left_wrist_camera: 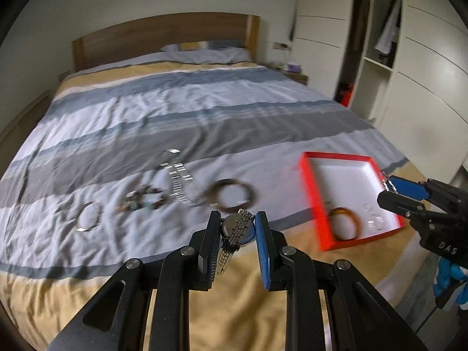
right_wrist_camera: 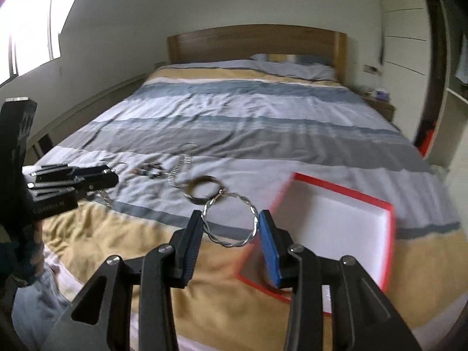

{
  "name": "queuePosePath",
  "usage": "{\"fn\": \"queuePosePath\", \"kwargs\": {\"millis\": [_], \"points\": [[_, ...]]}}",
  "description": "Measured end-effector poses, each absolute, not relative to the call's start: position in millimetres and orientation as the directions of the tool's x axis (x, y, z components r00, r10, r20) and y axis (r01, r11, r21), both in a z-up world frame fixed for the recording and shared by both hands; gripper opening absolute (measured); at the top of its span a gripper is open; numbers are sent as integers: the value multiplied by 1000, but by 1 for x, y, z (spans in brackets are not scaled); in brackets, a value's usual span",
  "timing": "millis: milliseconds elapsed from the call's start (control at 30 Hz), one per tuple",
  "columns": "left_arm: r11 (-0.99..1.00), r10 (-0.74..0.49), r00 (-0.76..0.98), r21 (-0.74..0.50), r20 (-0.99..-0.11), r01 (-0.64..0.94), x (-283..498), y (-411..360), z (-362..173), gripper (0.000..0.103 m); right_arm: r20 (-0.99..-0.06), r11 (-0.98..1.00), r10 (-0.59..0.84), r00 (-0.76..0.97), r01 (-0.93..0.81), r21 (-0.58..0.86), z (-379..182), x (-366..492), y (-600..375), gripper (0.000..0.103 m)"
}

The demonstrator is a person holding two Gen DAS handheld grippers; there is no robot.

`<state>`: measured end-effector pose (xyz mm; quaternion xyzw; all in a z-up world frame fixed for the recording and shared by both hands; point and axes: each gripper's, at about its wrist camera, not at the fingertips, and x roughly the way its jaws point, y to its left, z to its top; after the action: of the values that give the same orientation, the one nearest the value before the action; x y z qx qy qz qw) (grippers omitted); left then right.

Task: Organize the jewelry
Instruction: 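Carry the watch and hoop with both grippers into the red box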

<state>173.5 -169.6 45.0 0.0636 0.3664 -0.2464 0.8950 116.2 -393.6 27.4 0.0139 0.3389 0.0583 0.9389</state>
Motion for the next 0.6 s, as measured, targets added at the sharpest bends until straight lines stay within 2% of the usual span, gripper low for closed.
{"fn": "queuePosePath", "kwargs": {"millis": [167, 367, 600], "points": [[830, -432, 559, -70, -708, 553, 172, -231, 41, 23, -664, 999, 46, 747, -18, 49, 15, 111, -446, 36], [782, -449, 487, -66, -749, 620, 183, -309, 12, 23, -711, 999, 14, 703, 21, 40, -22, 138, -485, 37], [767, -403, 445, -30, -799, 641, 222, -375, -32, 23, -754, 1000, -2, 657, 20, 14, -57, 175, -512, 37]]}}
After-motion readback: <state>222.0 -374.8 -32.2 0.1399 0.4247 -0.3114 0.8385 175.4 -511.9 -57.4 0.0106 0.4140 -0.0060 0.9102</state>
